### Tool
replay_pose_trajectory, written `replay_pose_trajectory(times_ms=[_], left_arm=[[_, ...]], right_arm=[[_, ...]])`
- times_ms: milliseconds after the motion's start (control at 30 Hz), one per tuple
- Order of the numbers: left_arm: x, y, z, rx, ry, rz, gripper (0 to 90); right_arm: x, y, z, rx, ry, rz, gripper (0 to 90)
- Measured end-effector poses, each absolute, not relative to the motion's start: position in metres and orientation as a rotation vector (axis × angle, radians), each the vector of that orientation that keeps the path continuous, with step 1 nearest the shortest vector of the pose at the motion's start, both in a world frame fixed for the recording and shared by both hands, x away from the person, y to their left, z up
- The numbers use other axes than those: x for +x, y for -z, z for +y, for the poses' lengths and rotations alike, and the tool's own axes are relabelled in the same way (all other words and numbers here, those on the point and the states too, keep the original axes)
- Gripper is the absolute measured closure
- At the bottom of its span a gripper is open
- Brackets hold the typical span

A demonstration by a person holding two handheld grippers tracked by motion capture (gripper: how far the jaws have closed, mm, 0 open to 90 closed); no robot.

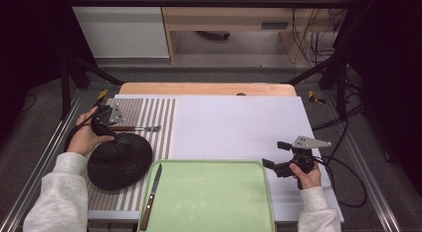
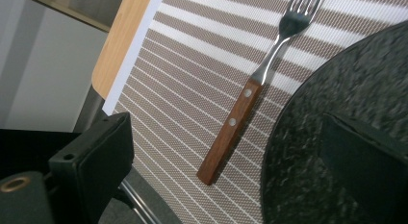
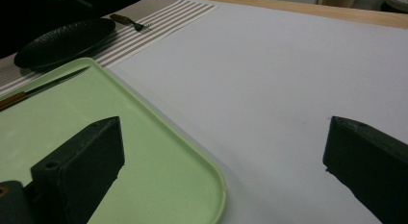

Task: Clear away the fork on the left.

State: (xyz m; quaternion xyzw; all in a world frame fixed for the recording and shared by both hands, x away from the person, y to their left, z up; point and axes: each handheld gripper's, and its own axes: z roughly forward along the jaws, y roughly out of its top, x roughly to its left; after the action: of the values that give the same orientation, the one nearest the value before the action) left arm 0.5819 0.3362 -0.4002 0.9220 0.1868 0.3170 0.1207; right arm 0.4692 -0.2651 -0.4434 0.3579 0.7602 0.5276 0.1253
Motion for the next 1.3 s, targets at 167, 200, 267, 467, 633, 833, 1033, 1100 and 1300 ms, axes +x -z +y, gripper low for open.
replay_pose_trajectory(times_ms=[167, 200, 267, 467, 633, 833, 1033, 1100, 1300], left_arm=[[0.590, 0.408, 0.341, 2.733, -0.943, 0.509, 7.1], [0.591, 0.409, 0.342, 2.741, -0.954, 0.496, 8.1], [0.594, 0.412, 0.344, 2.752, -0.968, 0.470, 9.0], [0.601, 0.420, 0.349, 2.800, -0.987, 0.418, 11.9], [0.604, 0.426, 0.351, 2.853, -1.015, 0.341, 18.3], [0.606, 0.430, 0.349, 2.894, -1.041, 0.256, 24.1], [0.608, 0.435, 0.351, 2.923, -1.019, 0.230, 29.1], [0.609, 0.436, 0.352, 2.925, -1.016, 0.237, 31.3], [0.609, 0.440, 0.351, 2.941, -1.020, 0.183, 36.2]], right_arm=[[0.469, 0.444, -0.265, 1.042, -1.536, 2.215, 1.1], [0.469, 0.444, -0.265, 1.043, -1.536, 2.216, 1.1], [0.469, 0.444, -0.265, 1.043, -1.535, 2.216, 1.1], [0.469, 0.443, -0.265, 1.043, -1.535, 2.213, 1.1], [0.469, 0.444, -0.265, 1.044, -1.530, 2.218, 1.1], [0.469, 0.444, -0.265, 1.042, -1.529, 2.218, 1.1], [0.469, 0.444, -0.265, 1.043, -1.528, 2.218, 1.1], [0.469, 0.444, -0.265, 1.042, -1.526, 2.218, 1.1], [0.469, 0.444, -0.265, 1.042, -1.526, 2.217, 1.1]])
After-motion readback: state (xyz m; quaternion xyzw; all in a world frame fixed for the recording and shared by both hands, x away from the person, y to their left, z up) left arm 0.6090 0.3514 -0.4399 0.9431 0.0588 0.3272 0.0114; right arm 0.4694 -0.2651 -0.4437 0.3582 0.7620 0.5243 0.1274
